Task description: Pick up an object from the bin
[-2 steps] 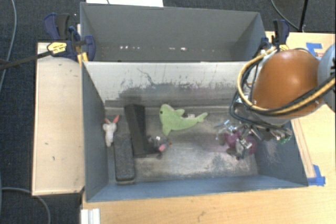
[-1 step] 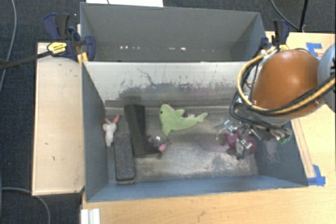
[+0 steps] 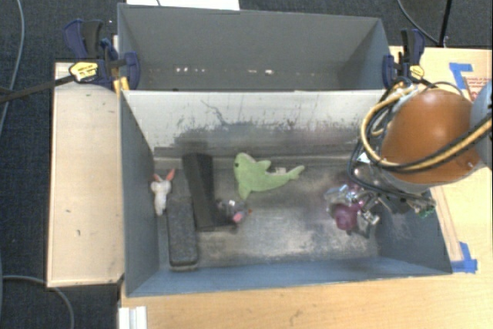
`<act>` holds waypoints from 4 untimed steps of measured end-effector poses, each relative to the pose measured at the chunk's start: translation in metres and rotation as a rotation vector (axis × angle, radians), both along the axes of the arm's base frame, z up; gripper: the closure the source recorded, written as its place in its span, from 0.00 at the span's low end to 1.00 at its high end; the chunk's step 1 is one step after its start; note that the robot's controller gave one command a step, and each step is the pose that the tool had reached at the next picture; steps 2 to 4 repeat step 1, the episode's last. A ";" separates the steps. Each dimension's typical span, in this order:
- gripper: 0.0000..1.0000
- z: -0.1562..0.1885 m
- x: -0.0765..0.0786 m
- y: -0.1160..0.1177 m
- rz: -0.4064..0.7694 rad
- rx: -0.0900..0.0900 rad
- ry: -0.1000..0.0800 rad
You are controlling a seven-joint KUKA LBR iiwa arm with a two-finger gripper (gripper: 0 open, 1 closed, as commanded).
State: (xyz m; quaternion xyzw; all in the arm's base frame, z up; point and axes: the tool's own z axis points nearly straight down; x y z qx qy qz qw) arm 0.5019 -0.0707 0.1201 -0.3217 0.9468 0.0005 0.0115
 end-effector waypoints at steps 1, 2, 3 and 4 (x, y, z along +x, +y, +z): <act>1.00 0.176 -0.013 0.022 0.025 -0.004 0.011; 1.00 0.176 -0.013 0.022 0.025 -0.004 0.011; 1.00 0.176 -0.013 0.022 0.025 -0.004 0.011; 1.00 0.176 -0.013 0.022 0.025 -0.004 0.011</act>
Offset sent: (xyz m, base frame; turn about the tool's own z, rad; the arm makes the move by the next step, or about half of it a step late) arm 0.0000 0.0000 0.0000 0.0000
